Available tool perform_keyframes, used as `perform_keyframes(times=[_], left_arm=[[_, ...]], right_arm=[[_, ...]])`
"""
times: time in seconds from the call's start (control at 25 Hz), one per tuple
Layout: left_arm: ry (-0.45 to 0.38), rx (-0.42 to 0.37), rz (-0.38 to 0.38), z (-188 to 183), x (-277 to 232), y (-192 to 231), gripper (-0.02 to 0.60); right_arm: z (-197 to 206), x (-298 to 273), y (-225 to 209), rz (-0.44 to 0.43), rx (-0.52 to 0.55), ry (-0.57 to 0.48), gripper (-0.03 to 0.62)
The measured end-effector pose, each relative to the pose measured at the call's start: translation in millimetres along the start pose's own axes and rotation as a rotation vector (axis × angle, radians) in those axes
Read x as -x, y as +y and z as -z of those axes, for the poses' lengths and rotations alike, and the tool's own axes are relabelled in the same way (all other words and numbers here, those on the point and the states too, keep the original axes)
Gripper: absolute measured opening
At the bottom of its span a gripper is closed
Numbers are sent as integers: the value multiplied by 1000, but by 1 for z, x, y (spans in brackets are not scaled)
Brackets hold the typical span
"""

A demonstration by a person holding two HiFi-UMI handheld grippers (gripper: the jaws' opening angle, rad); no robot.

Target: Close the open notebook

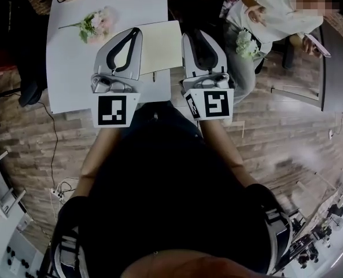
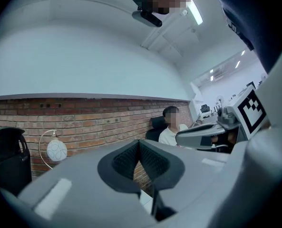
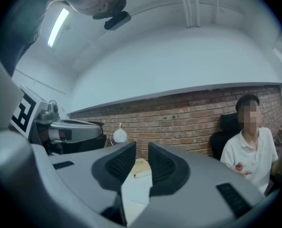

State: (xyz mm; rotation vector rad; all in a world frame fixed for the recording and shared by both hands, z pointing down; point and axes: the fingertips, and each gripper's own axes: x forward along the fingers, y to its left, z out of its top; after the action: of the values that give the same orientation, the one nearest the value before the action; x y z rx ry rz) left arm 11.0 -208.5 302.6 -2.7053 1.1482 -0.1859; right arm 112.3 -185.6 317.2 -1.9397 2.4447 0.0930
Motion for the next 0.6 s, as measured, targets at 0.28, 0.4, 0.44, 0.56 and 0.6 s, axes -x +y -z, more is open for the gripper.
perform_keyframes(times=[0.28, 0.4, 0.44, 0.56, 0.6], left_arm=[[44, -2, 59, 20, -9, -8, 6], [56, 12, 76, 30, -11, -12, 6], [61, 5, 87, 34, -12, -14, 6], [81, 0, 119, 46, -16, -21, 6], [88, 8, 126, 50, -17, -23, 6]], right_arm=[[17, 1, -2, 22, -27, 32, 43], [25, 3, -4, 31, -28, 49, 43], [29, 3, -5, 34, -30, 56, 43], [40, 4, -8, 45, -26, 80, 43], [43, 5, -10, 47, -24, 88, 43]])
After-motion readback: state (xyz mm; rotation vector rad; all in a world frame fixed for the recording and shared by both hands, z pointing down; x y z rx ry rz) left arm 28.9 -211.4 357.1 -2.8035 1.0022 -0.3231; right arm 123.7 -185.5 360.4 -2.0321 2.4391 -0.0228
